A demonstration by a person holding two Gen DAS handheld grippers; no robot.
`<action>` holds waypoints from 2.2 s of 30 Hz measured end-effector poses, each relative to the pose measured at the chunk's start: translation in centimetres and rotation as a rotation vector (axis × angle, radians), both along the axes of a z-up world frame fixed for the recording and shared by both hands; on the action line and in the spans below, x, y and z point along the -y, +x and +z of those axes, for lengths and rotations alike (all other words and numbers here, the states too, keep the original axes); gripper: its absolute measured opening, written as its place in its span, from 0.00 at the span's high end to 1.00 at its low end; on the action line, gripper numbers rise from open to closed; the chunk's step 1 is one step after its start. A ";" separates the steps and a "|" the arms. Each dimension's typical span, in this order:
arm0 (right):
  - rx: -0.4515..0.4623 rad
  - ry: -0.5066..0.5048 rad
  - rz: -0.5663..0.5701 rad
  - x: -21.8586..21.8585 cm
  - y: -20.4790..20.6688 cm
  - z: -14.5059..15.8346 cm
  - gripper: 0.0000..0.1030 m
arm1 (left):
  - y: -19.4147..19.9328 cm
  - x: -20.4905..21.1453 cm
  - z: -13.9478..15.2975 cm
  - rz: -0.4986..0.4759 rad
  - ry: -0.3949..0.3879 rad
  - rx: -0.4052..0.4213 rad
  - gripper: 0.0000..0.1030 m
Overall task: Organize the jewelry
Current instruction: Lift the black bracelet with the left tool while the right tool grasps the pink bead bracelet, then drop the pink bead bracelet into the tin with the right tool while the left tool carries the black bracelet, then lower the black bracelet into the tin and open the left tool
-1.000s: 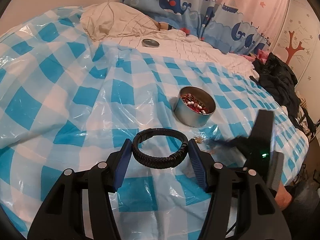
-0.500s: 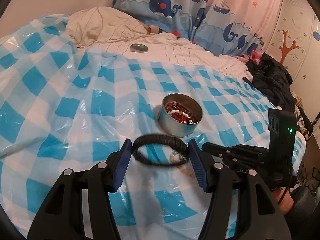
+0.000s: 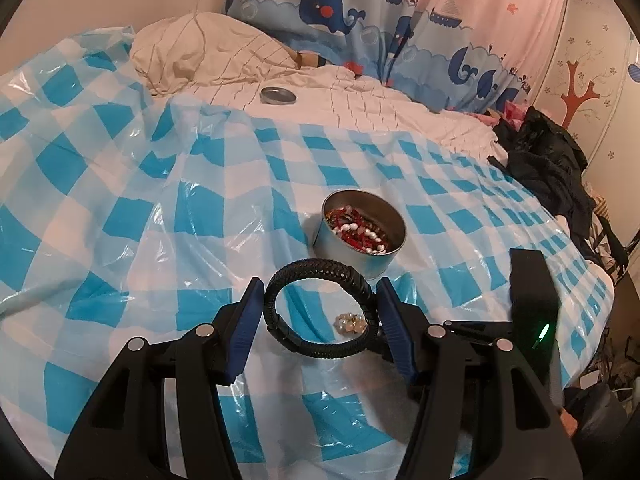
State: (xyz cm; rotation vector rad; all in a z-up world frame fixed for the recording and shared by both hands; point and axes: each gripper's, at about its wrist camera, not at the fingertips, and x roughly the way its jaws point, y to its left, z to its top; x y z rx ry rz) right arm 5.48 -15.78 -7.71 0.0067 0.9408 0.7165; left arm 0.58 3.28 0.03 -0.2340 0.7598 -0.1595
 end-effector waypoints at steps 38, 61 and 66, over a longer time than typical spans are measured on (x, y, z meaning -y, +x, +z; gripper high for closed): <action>-0.015 0.077 -0.166 3.5 3.0 1.7 0.39 | 9.4 4.0 -2.3 -0.145 0.128 -0.020 0.15; -0.036 0.102 -0.200 4.4 3.7 1.9 0.34 | 10.3 3.2 -1.6 -0.179 0.061 0.010 0.91; -0.041 0.111 -0.219 4.8 3.9 2.0 0.32 | 10.2 4.6 0.3 -0.216 0.093 0.071 0.91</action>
